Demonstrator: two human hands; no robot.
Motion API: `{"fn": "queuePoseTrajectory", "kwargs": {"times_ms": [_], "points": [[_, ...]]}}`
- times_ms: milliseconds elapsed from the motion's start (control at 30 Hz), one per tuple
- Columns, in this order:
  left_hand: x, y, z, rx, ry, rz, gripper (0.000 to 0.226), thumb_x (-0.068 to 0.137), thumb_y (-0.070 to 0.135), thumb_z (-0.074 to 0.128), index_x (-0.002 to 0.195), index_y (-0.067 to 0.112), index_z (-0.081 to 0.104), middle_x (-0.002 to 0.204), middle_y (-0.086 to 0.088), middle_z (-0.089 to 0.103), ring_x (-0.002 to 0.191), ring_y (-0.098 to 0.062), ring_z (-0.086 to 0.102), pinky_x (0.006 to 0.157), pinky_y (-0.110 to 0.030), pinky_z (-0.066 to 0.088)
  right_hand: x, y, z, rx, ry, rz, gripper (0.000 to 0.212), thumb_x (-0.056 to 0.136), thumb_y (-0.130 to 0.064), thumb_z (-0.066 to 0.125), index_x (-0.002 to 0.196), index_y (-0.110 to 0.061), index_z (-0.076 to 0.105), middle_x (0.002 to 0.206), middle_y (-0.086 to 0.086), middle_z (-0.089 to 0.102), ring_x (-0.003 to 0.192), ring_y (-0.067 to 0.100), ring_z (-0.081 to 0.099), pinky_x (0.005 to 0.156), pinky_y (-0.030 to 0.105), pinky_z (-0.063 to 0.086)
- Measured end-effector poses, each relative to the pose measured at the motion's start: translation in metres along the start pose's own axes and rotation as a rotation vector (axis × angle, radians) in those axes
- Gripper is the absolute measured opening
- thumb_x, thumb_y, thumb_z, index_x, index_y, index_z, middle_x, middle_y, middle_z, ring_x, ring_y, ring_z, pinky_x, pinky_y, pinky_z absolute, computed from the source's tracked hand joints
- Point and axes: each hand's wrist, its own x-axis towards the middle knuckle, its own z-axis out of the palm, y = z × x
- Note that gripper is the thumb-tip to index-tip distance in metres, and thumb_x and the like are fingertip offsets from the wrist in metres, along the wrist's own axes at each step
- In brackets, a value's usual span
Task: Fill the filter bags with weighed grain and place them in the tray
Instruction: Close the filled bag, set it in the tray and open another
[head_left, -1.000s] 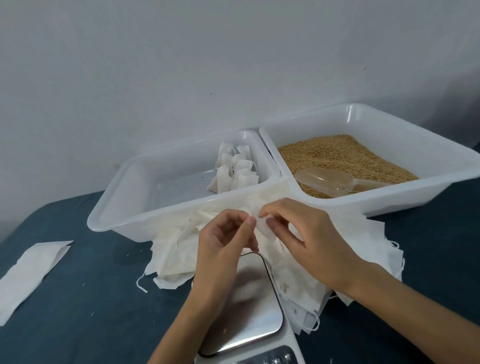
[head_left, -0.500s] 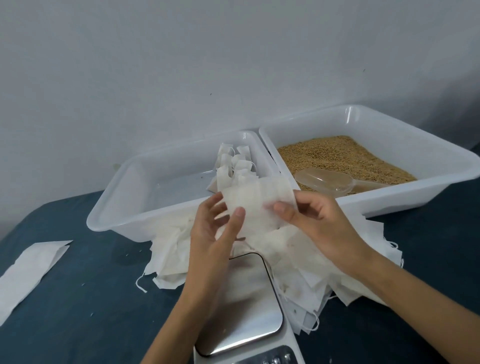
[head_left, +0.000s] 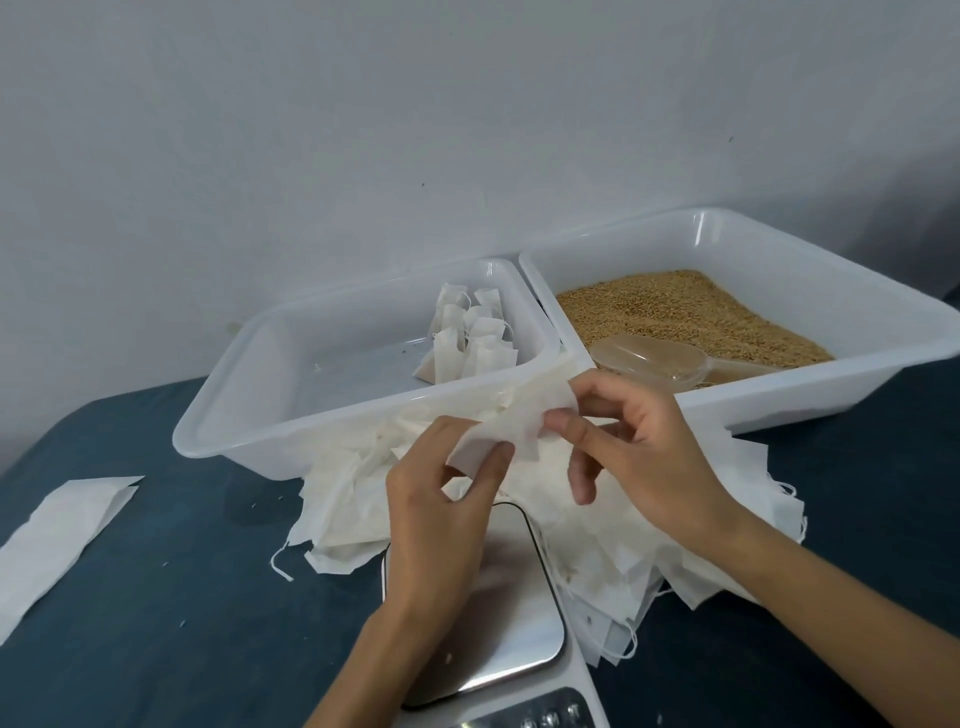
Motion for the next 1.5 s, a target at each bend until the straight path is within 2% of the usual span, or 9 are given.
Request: {"fn": "queuePoseTrajectory", "kwargs": {"times_ms": [400, 500, 767, 867, 1033, 1133, 1233, 1400, 1500], "points": [[0.006, -0.001, -0.006, -0.183, 0.066, -0.116, 0.02, 0.099, 0.016, 0.07, 0.081, 0.008, 0.07, 0.077, -0.015, 0.066, 0.071, -0.026, 0.058, 0.066, -0.02, 0.049, 0.001, -0.004, -0.002, -0.02, -0.114, 0.129, 0.029, 0.097, -0.025, 0.066, 0.089, 0.003, 0.064, 0.086, 0.003, 0.076, 0.046, 0.028, 0.065, 0.047, 0.035, 0.05], [0.008, -0.001, -0.008, -0.192, 0.083, -0.127, 0.022, 0.099, 0.019, 0.071, 0.079, 0.009, 0.068, 0.074, -0.016, 0.059, 0.069, -0.014, 0.051, 0.064, -0.02, 0.044, 0.001, 0.0, -0.004, -0.062, -0.081, 0.158, 0.052, 0.097, -0.034, 0.062, 0.1, 0.017, 0.053, 0.088, 0.023, 0.075, 0.045, 0.03, 0.067, 0.046, 0.034, 0.046], [0.013, -0.004, -0.014, -0.238, 0.195, -0.208, 0.022, 0.097, 0.014, 0.072, 0.11, 0.032, 0.071, 0.068, 0.005, 0.056, 0.064, -0.008, 0.054, 0.061, -0.016, 0.045, 0.0, -0.002, -0.001, 0.009, -0.171, 0.229, 0.031, 0.096, -0.043, 0.061, 0.124, -0.035, 0.051, 0.09, 0.0, 0.079, 0.049, 0.033, 0.07, 0.044, 0.028, 0.052], [0.014, -0.002, -0.016, -0.249, 0.199, -0.236, 0.025, 0.1, 0.014, 0.069, 0.112, 0.035, 0.071, 0.07, -0.003, 0.057, 0.066, -0.011, 0.055, 0.063, -0.021, 0.047, 0.0, -0.009, 0.002, 0.015, -0.173, 0.188, 0.011, 0.098, -0.035, 0.061, 0.092, -0.028, 0.067, 0.068, -0.012, 0.067, 0.054, 0.033, 0.071, 0.046, 0.029, 0.053], [0.013, 0.004, -0.016, -0.317, 0.126, -0.332, 0.023, 0.104, 0.016, 0.061, 0.115, 0.031, 0.074, 0.1, -0.031, 0.065, 0.082, -0.029, 0.064, 0.079, -0.048, 0.051, -0.005, -0.014, 0.006, -0.096, -0.249, 0.14, 0.036, 0.1, -0.033, 0.062, 0.081, -0.003, 0.06, 0.069, 0.005, 0.049, 0.063, 0.032, 0.074, 0.052, 0.034, 0.051], [0.013, 0.004, -0.016, -0.289, 0.126, -0.341, 0.019, 0.104, 0.018, 0.06, 0.111, 0.028, 0.075, 0.099, -0.021, 0.073, 0.082, -0.023, 0.068, 0.078, -0.044, 0.054, -0.009, -0.015, 0.008, -0.081, -0.244, 0.151, 0.021, 0.099, -0.031, 0.06, 0.109, -0.013, 0.064, 0.069, -0.008, 0.068, 0.059, 0.034, 0.073, 0.055, 0.036, 0.053], [0.013, 0.005, -0.017, -0.28, 0.136, -0.362, 0.016, 0.104, 0.022, 0.061, 0.108, 0.028, 0.075, 0.095, -0.014, 0.076, 0.079, -0.022, 0.069, 0.072, -0.039, 0.056, -0.009, -0.019, 0.008, -0.049, -0.183, 0.162, 0.053, 0.095, -0.034, 0.061, 0.139, -0.006, 0.053, 0.07, -0.001, 0.073, 0.056, 0.032, 0.071, 0.058, 0.042, 0.057], [0.016, 0.005, -0.017, -0.19, 0.219, -0.295, 0.015, 0.106, 0.024, 0.06, 0.107, 0.031, 0.073, 0.085, 0.003, 0.072, 0.073, -0.01, 0.062, 0.066, -0.022, 0.051, -0.007, -0.021, 0.006, -0.036, -0.136, 0.131, 0.06, 0.093, -0.042, 0.062, 0.138, -0.003, 0.055, 0.066, 0.001, 0.071, 0.052, 0.032, 0.07, 0.054, 0.042, 0.056], [0.013, 0.009, -0.021, 0.054, 0.095, -0.02, 0.025, 0.098, 0.043, 0.066, 0.122, 0.037, 0.064, 0.114, 0.015, 0.07, 0.109, -0.007, 0.066, 0.091, -0.017, 0.048, -0.006, -0.021, 0.004, -0.069, -0.158, 0.131, 0.071, 0.091, -0.058, 0.059, 0.136, -0.002, 0.056, 0.066, 0.002, 0.071, 0.052, 0.03, 0.071, 0.052, 0.048, 0.052]]}}
